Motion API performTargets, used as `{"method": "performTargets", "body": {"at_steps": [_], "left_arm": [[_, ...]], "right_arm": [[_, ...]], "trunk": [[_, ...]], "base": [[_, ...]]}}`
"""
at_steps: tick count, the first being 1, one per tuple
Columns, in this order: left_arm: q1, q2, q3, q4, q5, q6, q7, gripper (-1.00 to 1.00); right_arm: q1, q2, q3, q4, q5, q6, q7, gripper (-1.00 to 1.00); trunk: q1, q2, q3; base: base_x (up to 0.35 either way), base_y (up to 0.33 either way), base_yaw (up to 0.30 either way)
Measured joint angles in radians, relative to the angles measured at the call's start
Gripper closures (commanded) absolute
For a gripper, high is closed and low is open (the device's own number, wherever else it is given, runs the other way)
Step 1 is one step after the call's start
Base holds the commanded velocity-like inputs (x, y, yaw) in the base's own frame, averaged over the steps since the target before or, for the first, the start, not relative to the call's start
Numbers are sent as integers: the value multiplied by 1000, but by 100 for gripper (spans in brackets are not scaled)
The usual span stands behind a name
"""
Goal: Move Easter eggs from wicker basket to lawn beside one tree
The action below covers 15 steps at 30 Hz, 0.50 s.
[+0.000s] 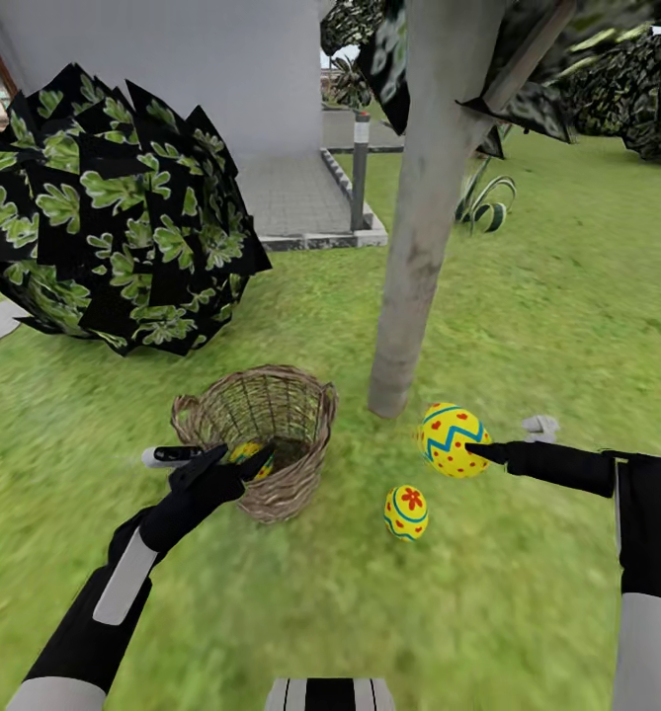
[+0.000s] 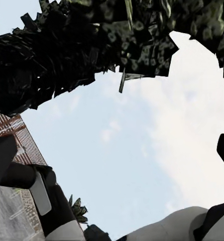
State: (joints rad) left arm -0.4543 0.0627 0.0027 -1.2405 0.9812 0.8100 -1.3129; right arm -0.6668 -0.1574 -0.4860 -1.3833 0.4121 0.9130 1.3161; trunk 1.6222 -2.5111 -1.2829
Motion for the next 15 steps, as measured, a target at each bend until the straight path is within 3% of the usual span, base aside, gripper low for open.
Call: {"method": "performTargets", "body": {"at_steps": [4, 8, 10, 12, 13, 15], "left_arm": [[0, -2, -37, -2, -5, -28, 8, -100], [0, -2, -45, 0, -5, -29, 39, -100], [0, -5, -47, 0, -4, -29, 41, -100], [0, -33, -48, 0, -4, -29, 42, -100], [0, -42, -48, 0, -5, -29, 42, -100], [0, -49, -58, 0, -4, -29, 41, -100]], "right_arm": [[0, 5, -2, 0, 0, -23, -151, 100], [0, 7, 1, 0, 3, -53, -250, 100], [0, 10, 5, 6, 5, -80, -338, 100], [0, 15, 16, 36, 3, -148, -479, 100], [0, 25, 40, 64, 1, -169, -547, 100], [0, 43, 140, 165, -2, -235, -725, 100]], "trunk": [[0, 0, 4], [0, 0, 8], [0, 0, 10], [0, 0, 12], [0, 0, 13], [0, 0, 14]], "base": [[-164, -237, -240], [-115, -312, -240], [-20, -317, -240], [54, -316, -229], [173, -286, -187], [242, -241, -84]]}}
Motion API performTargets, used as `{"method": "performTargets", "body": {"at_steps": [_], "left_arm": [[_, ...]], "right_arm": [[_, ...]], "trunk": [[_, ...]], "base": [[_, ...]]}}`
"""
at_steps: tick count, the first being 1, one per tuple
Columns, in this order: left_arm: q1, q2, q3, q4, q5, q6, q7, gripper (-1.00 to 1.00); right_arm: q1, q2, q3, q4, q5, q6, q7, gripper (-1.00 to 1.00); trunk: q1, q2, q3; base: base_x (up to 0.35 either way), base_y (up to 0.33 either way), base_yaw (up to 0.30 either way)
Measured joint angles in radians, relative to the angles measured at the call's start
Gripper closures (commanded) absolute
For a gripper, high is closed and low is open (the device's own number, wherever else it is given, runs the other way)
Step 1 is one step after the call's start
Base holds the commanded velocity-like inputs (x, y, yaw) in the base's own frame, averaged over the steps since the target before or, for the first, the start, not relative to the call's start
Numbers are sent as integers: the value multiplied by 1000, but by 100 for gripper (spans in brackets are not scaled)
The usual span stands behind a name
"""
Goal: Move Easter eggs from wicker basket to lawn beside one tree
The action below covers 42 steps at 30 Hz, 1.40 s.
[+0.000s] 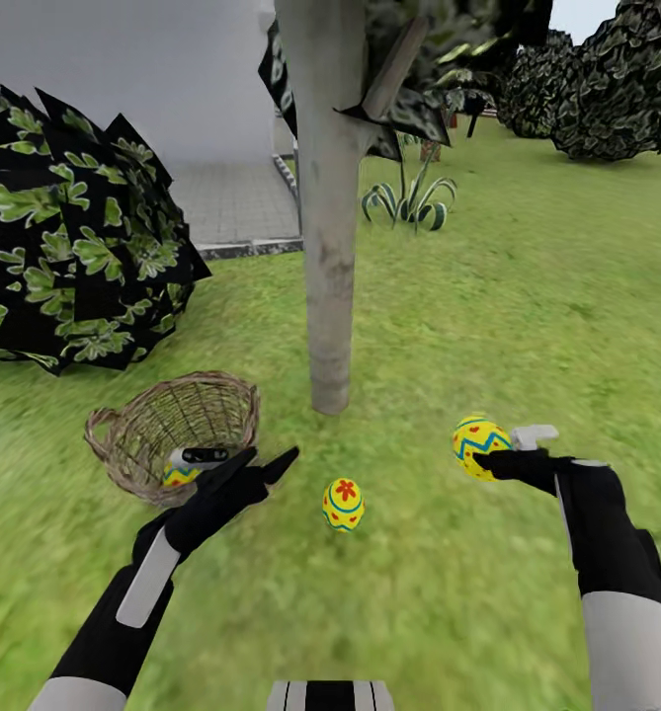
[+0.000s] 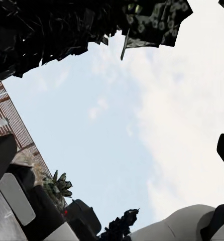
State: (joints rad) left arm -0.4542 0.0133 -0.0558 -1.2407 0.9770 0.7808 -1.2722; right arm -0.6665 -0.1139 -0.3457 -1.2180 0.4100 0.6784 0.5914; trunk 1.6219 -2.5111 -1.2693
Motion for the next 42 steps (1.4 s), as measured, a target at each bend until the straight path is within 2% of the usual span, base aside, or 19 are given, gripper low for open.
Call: {"method": "performTargets", "body": {"at_steps": [1, 2, 4, 5, 7, 9, 10, 11, 12, 14, 17, 23, 30, 39, 42], "left_arm": [[0, -1, -20, 0, 1, -1, 0, -100], [0, -2, -40, 0, 2, -10, 0, -100], [0, -3, -69, 0, 5, -44, 0, -100], [0, -4, -82, 0, 7, -53, 0, -100], [0, -5, -122, -6, 11, -62, -4, -100], [0, -5, -134, -10, 12, -63, -8, -100], [0, -5, -135, -9, 12, -64, -8, -100], [0, -11, -137, -6, 14, -64, -8, -100], [0, -30, -138, -3, 14, -63, -8, -100], [0, -52, -138, -2, 14, -63, -9, -100], [8, -61, -138, 1, 13, -67, -10, -100], [14, -68, -139, 1, 13, -93, -9, -100], [14, -69, -140, 1, 13, -94, -9, -100], [14, -69, -140, 1, 13, -94, -8, -100], [14, -70, -140, 1, 13, -94, -8, -100]], "right_arm": [[-1, 6, 64, 77, -5, -60, -115, 100], [-3, 26, 118, 157, -9, -121, -230, 100], [-4, 86, 166, 275, -6, -223, -381, 100], [-5, 108, 179, 323, -2, -270, -424, 100], [-13, 146, 234, 463, 2, -342, -536, 100], [-37, 161, 271, 586, 4, -372, -622, 100], [-59, 174, 278, 637, 5, -392, -639, 100], [-90, 189, 283, 712, 4, -415, -650, 100], [-125, 197, 285, 786, 3, -427, -658, 100], [-163, 214, 286, 851, 2, -435, -663, 100], [-180, 223, 293, 834, 0, -440, -674, 100], [-214, 229, 293, 803, 0, -437, -672, 100], [-244, 230, 293, 780, 2, -437, -672, 100], [-246, 232, 298, 828, 3, -432, -673, 100], [-288, 232, 298, 894, -2, -429, -681, 100]], "trunk": [[0, 0, 0], [0, 0, 0], [0, 0, 0], [0, 0, 0], [0, 0, 0], [0, 0, 0], [0, 0, 0], [0, 0, 0], [0, 0, 0], [0, 0, 0], [0, 0, 0], [3, -1, -23], [6, -3, -50], [10, -5, -85], [12, -6, -96]], "base": [[292, -174, -20], [309, -114, -10], [124, -35, -3], [34, -10, -1], [11, -3, 0], [2, -1, 0], [0, 0, 0], [0, 0, 0], [0, 0, 0], [0, 0, 0], [0, 0, 0], [0, 0, 0], [0, 0, 0], [0, 0, 0], [0, 0, 0]]}}
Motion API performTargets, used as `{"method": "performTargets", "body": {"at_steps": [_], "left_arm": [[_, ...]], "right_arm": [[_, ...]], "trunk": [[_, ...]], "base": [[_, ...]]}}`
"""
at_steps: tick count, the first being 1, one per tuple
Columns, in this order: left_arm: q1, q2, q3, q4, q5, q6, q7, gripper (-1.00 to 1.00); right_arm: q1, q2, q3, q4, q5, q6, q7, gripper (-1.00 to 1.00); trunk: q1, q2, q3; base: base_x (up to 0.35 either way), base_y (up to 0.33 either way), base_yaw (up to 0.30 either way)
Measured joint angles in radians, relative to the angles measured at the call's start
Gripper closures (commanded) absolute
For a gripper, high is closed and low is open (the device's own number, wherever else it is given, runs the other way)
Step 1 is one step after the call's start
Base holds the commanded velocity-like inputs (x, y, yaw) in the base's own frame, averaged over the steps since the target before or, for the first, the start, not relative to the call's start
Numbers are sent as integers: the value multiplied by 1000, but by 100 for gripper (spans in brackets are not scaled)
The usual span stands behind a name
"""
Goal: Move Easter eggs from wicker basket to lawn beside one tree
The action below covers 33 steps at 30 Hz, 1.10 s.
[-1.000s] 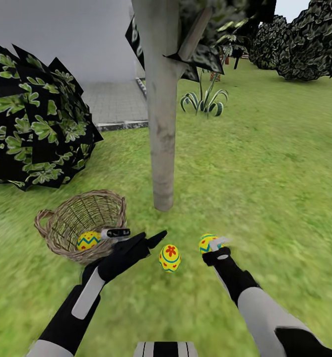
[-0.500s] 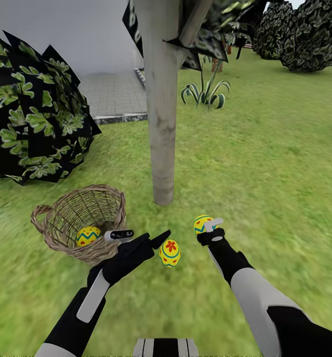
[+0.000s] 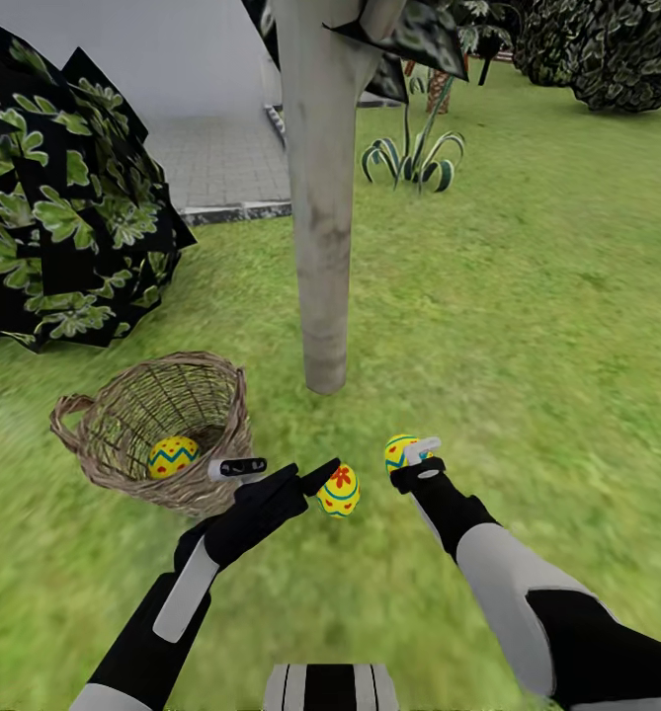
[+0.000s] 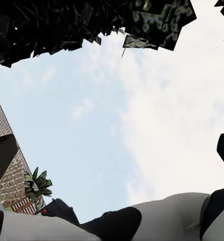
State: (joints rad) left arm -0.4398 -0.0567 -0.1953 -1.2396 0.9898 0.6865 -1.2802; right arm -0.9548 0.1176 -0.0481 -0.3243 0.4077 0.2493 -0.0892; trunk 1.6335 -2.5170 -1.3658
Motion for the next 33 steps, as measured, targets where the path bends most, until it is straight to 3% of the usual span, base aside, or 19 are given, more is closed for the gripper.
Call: {"method": "performTargets", "body": {"at_steps": [3, 5, 33], "left_arm": [[0, -5, -1, 0, -3, 0, 0, -100], [0, -6, -1, 0, -3, 0, 0, -100], [0, -5, -2, 1, -5, 0, 3, -100]], "right_arm": [[-84, -1, -3, 127, -4, -1, -6, 100], [-100, -1, -4, 147, -5, -1, -13, 100], [-104, 15, -4, 140, 0, -45, -23, 100]], "trunk": [[1, -1, -12], [2, -1, -19], [15, -8, -128]], "base": [[0, 0, 0], [0, 0, 0], [0, 0, 0]]}}
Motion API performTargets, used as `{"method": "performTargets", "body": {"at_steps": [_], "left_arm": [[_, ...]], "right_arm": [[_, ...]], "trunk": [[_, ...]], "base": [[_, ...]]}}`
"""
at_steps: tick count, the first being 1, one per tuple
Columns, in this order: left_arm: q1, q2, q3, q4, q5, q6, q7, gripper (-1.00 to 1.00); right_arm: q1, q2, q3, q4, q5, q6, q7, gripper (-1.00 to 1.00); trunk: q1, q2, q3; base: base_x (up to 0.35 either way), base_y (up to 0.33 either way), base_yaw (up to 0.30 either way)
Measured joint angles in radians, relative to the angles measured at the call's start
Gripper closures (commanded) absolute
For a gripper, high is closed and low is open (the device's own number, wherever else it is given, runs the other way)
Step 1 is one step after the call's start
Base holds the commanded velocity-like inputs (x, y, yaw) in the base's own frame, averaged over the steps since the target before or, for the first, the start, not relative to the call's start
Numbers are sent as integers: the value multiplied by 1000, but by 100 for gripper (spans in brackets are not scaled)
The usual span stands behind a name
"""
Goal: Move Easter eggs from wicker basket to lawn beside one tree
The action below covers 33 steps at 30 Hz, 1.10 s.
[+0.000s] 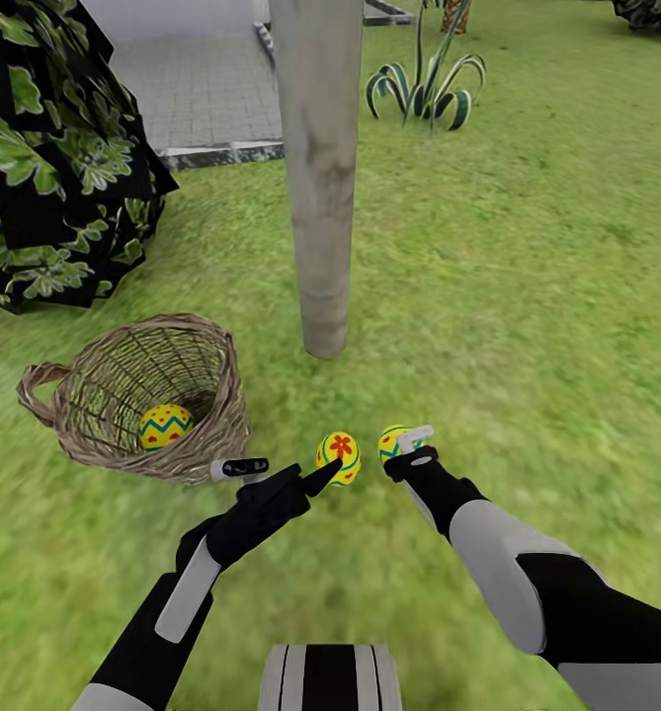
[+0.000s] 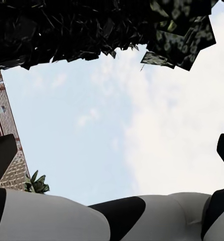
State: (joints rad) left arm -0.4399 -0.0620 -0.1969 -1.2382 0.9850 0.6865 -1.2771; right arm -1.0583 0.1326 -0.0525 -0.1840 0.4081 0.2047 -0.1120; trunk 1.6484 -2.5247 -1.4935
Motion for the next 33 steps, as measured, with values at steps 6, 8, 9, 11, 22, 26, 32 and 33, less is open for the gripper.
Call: {"method": "performTargets", "body": {"at_steps": [6, 8, 9, 11, 22, 26, 32, 33], "left_arm": [[0, 0, 0, 0, 0, 0, 0, -100], [0, 0, 0, 0, 0, 0, 0, -100], [0, 0, 0, 0, 0, 0, 0, -100], [0, 0, 0, 0, 0, 0, 0, -100], [0, 0, 0, 0, 1, 0, 0, -100], [0, 0, 0, 1, 4, 0, -1, -100], [0, -1, 0, 33, 6, 0, -1, -100], [0, -1, 0, 34, 6, 0, 0, -100]], "right_arm": [[0, 0, 1, -9, 0, 0, 0, 100], [0, 0, 1, -9, 0, -1, 0, 100], [0, 1, 1, -11, 0, -1, 0, 100], [0, 1, 1, -14, 1, -1, 0, 100], [-1, 2, 4, -106, 11, 1, 0, 100], [0, 2, 2, -17, 1, 0, 4, -100], [0, 2, 3, -16, 2, 0, 8, -100], [0, 2, 3, -16, 2, 0, 8, -100]], "trunk": [[3, -1, -23], [4, -2, -31], [4, -2, -35], [5, -3, -43], [9, -5, -85], [10, -5, -85], [9, -5, -78], [8, -5, -74]], "base": [[0, 0, 0], [0, 0, 0], [0, 0, 0], [0, 0, 0], [0, 0, 0], [0, 0, 0], [0, 0, 0], [0, 0, 0]]}}
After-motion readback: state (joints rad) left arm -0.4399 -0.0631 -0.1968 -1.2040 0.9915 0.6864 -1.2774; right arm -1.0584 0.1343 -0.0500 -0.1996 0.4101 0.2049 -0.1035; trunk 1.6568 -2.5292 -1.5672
